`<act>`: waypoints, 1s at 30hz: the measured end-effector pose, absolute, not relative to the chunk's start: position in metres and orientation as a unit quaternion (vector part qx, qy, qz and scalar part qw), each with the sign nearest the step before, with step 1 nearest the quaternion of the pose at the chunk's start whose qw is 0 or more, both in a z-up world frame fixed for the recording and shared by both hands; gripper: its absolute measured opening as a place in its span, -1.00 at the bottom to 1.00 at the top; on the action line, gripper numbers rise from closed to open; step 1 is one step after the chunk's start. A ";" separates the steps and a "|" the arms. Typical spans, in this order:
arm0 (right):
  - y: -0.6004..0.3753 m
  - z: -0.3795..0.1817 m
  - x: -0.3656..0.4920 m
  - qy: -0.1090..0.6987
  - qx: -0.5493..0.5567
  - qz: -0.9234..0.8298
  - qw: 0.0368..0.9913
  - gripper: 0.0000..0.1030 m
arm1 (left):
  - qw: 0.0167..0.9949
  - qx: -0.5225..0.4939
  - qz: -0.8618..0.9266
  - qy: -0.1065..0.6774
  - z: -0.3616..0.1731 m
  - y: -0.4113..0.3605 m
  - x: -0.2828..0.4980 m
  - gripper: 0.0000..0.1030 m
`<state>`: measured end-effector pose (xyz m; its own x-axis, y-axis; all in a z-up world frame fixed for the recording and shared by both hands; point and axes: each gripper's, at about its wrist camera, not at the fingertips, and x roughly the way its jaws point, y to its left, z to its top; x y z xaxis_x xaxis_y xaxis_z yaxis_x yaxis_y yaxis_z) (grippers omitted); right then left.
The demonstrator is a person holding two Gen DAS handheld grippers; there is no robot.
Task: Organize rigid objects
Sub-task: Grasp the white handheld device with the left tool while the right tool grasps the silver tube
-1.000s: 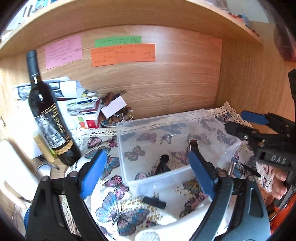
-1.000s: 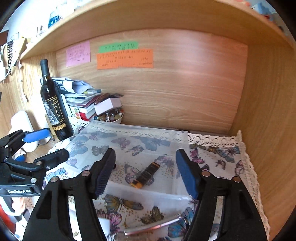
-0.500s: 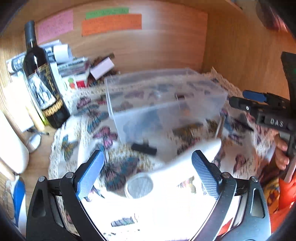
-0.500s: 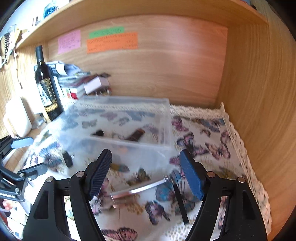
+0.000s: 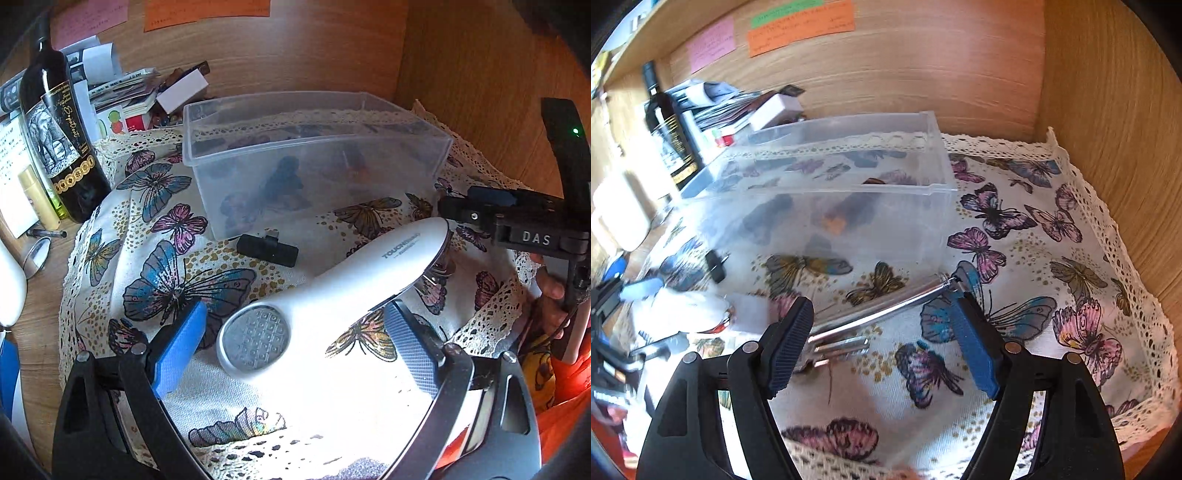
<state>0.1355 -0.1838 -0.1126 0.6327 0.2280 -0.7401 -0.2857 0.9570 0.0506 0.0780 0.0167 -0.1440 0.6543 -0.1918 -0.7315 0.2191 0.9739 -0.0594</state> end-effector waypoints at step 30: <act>-0.207 -0.130 0.130 0.436 -0.051 0.115 0.891 -0.71 | 0.905 -0.025 -0.131 0.404 -0.156 0.024 0.069 0.02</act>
<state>0.1304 -0.2071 -0.1303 0.5939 0.1604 -0.7884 -0.2495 0.9683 0.0091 0.0694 0.0236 -0.1559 0.6395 -0.2566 -0.7247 0.2164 0.9646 -0.1506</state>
